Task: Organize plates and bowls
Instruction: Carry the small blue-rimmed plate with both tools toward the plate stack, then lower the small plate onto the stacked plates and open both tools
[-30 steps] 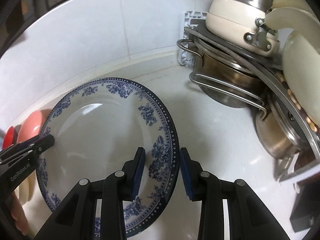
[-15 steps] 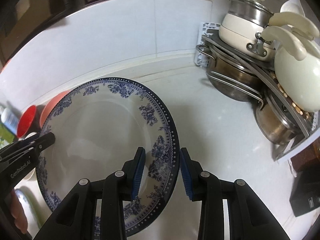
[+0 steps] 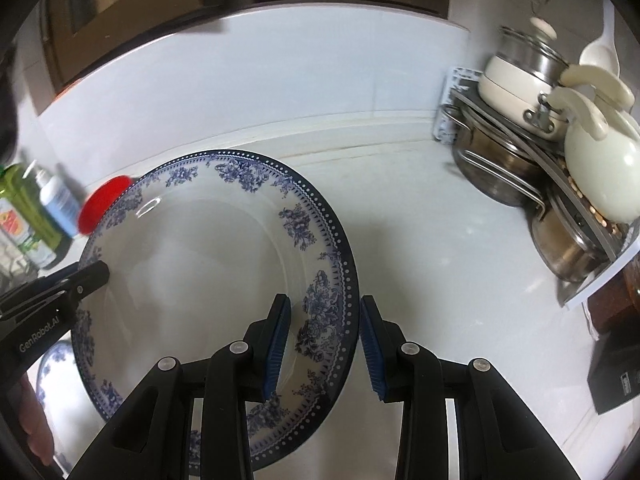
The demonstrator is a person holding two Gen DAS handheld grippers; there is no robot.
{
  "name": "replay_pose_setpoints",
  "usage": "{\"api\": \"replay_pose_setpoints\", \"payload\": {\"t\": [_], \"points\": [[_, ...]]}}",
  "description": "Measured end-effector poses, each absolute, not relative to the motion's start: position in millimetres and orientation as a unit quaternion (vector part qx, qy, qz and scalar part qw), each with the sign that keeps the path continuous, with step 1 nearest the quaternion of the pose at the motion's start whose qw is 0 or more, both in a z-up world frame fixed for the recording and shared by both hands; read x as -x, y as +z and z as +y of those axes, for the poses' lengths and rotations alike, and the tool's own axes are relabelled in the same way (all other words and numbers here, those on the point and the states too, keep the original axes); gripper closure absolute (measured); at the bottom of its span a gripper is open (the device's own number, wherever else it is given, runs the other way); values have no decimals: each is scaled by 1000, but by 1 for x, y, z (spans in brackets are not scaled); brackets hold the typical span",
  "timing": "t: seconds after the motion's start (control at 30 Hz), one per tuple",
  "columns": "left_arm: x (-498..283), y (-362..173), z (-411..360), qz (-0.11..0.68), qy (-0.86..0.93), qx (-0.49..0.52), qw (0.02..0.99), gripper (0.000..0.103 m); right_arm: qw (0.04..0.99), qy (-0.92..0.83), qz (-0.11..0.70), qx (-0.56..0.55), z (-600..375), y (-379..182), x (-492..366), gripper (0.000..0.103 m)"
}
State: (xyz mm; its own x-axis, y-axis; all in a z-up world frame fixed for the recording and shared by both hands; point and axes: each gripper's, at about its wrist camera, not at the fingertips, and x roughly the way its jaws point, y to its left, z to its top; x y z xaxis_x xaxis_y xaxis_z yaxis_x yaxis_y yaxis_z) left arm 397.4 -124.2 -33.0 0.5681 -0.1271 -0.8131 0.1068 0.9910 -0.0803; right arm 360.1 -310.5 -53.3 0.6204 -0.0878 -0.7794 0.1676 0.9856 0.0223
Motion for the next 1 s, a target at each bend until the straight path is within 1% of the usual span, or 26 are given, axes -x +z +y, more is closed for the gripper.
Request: {"api": "replay_pose_setpoints", "payload": {"t": [0.43, 1.0], "points": [[-355, -24, -42, 458, -24, 31, 888, 69, 905, -24, 425, -17, -239, -39, -336, 67], [-298, -26, 54, 461, 31, 51, 885, 69, 901, 44, 432, 12, -149, -40, -315, 67]]}}
